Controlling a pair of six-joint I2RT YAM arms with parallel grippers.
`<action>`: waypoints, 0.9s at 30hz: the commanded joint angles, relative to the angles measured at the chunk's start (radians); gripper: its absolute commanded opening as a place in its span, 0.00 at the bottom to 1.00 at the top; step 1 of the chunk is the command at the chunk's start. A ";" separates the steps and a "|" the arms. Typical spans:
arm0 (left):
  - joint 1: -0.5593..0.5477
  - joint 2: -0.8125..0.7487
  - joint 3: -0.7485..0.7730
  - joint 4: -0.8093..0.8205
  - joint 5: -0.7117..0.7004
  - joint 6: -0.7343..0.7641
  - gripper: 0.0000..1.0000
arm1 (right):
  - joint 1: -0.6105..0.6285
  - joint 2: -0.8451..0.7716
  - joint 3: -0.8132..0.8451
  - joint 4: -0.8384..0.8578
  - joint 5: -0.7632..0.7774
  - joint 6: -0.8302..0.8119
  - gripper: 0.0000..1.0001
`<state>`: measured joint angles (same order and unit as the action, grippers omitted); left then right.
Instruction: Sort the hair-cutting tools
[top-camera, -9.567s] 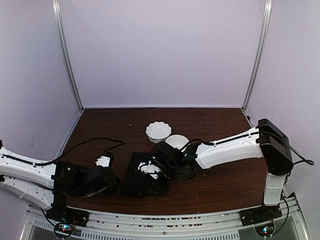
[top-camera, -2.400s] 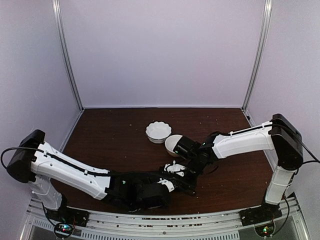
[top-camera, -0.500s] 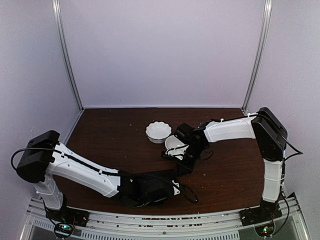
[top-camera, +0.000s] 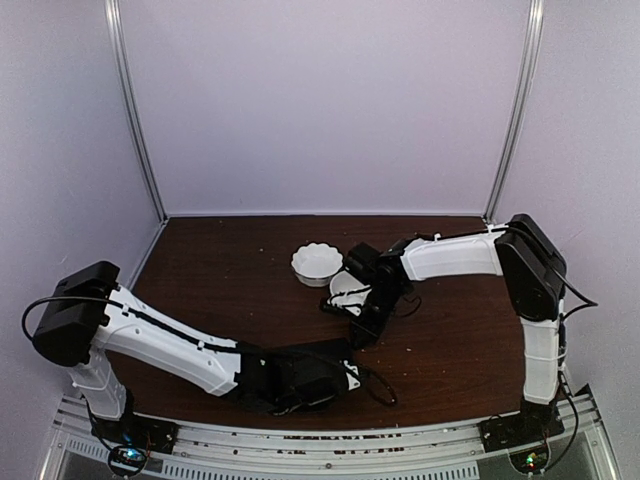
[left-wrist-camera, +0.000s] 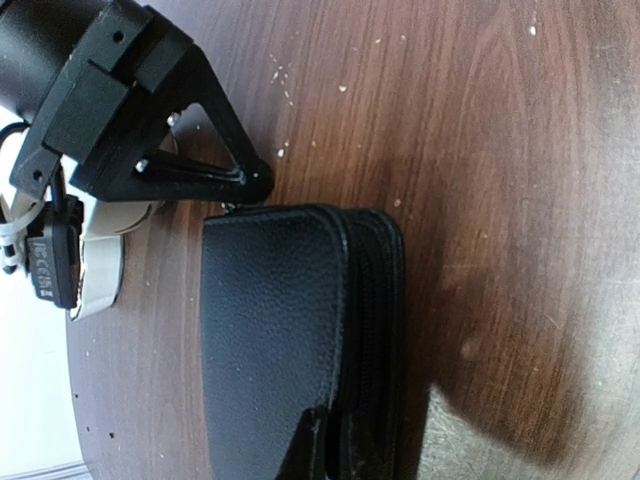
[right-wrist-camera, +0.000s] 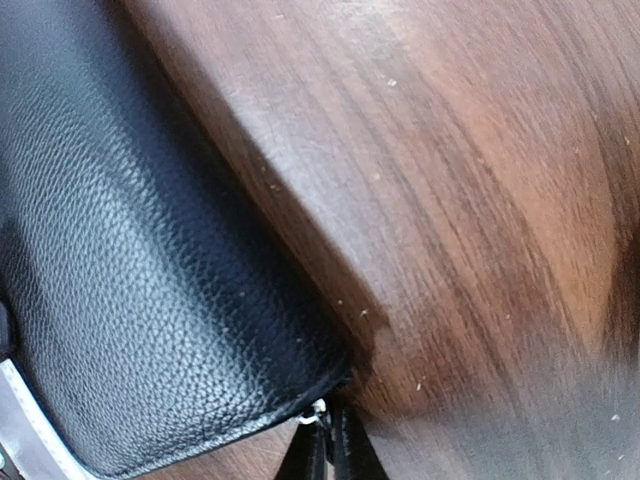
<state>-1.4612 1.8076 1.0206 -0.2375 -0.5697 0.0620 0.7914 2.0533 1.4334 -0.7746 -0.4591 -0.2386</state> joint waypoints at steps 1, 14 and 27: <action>-0.029 -0.015 0.006 -0.051 0.031 -0.059 0.01 | -0.023 -0.034 -0.003 0.028 0.081 -0.009 0.13; 0.004 -0.293 -0.006 -0.180 -0.150 -0.212 0.58 | -0.093 -0.425 -0.198 -0.057 0.081 -0.146 0.38; 0.355 -0.777 -0.023 -0.261 -0.239 -0.105 0.85 | -0.362 -0.799 -0.170 -0.062 0.095 -0.096 0.39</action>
<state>-1.2148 1.1625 1.0008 -0.4988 -0.7998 -0.1081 0.5091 1.4029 1.2522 -0.8711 -0.3824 -0.3672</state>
